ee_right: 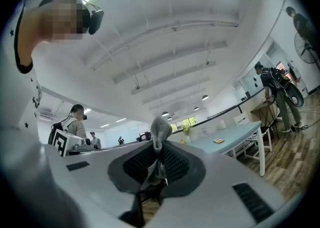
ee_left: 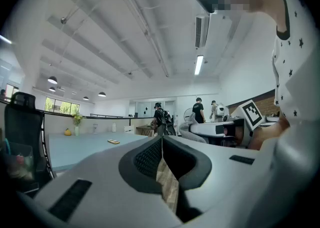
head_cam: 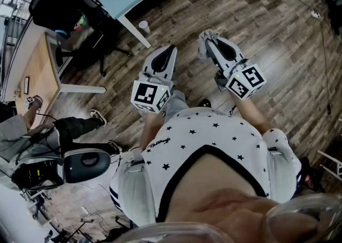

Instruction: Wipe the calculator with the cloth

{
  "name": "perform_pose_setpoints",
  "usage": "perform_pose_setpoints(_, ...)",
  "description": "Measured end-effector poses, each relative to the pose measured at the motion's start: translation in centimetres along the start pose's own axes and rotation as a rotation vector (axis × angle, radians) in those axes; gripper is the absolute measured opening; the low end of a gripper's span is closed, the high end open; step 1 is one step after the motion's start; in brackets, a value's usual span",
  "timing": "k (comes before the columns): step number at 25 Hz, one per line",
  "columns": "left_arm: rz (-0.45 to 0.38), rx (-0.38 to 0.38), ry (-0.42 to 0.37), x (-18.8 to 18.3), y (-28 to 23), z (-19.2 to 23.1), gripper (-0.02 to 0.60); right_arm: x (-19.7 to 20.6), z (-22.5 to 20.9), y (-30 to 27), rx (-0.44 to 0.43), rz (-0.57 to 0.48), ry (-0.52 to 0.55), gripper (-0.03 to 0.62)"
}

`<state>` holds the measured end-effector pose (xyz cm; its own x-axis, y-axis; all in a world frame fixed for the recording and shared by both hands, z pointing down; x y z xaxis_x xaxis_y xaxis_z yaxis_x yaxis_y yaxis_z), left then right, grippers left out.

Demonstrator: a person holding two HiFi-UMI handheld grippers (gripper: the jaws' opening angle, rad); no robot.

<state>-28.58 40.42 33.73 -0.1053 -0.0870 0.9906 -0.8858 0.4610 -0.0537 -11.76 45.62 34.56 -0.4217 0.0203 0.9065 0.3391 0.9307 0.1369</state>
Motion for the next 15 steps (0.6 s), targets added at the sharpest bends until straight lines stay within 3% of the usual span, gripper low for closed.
perform_pose_setpoints(15,0.033,-0.026,0.031,0.6,-0.2,-2.2,0.031,0.2,-1.2,1.9,-0.026,0.001,-0.059,0.038)
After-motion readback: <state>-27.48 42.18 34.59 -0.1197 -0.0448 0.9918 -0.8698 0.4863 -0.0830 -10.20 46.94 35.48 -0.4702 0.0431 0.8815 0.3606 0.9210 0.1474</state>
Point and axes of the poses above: the fingertips, and each gripper's own axes: y backward along the fingers, z to its left, x out of its underside, the point moved 5 cm from there along y, backward along the fingers, and after that the axes turned 7 degrees about -y, right-handed, at the moved point
